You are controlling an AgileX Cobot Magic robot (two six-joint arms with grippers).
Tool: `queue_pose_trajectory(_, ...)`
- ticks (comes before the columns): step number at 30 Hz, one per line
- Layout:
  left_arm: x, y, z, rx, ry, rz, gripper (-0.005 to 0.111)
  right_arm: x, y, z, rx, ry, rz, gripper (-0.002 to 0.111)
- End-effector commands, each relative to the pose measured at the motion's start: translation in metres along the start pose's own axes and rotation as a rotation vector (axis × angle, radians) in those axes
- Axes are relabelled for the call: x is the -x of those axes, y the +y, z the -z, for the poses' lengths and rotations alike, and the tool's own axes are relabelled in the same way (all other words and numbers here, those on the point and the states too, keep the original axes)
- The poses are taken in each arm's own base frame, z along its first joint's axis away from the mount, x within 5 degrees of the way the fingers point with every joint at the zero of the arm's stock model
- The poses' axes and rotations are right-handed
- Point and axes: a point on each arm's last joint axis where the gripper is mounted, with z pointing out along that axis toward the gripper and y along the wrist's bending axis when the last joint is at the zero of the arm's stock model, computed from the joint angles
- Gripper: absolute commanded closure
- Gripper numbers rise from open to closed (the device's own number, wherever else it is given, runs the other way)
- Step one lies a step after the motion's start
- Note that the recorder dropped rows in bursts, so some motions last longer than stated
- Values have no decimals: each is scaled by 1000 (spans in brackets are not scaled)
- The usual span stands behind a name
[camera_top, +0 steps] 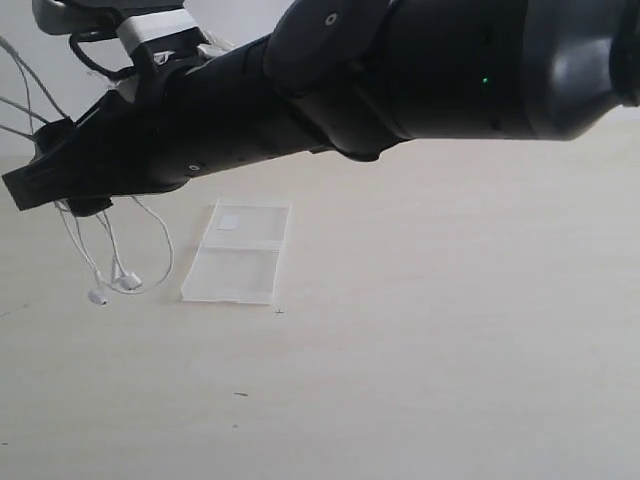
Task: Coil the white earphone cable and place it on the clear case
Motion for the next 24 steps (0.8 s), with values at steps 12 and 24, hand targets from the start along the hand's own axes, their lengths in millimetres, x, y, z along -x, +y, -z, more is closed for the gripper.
queue_pose_trajectory(12,2,-3,1,-18,-9,9,107,-12,2,-21,0,-6,-111,40)
queue_pose_trajectory(24,1,-5,1,-36,1,9,107,-11,-2,-24,-38,-33,-136,27)
